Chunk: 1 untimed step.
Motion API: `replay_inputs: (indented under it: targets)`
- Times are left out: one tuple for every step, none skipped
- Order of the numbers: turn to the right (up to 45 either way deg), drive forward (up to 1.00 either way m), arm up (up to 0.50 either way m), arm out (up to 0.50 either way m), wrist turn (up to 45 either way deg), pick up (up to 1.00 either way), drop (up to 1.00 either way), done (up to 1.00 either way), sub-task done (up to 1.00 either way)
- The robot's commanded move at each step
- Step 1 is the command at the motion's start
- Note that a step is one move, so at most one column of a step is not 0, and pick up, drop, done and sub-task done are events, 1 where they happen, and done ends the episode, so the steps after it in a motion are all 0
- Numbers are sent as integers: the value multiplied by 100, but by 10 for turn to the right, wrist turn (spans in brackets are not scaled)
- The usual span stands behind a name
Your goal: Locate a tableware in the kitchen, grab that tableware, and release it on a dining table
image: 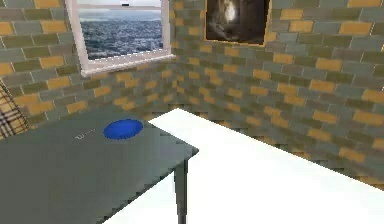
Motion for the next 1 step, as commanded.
replay_inputs:
  targets:
    - [420, 0, 0, 0, 0, 0, 0, 0, 0]
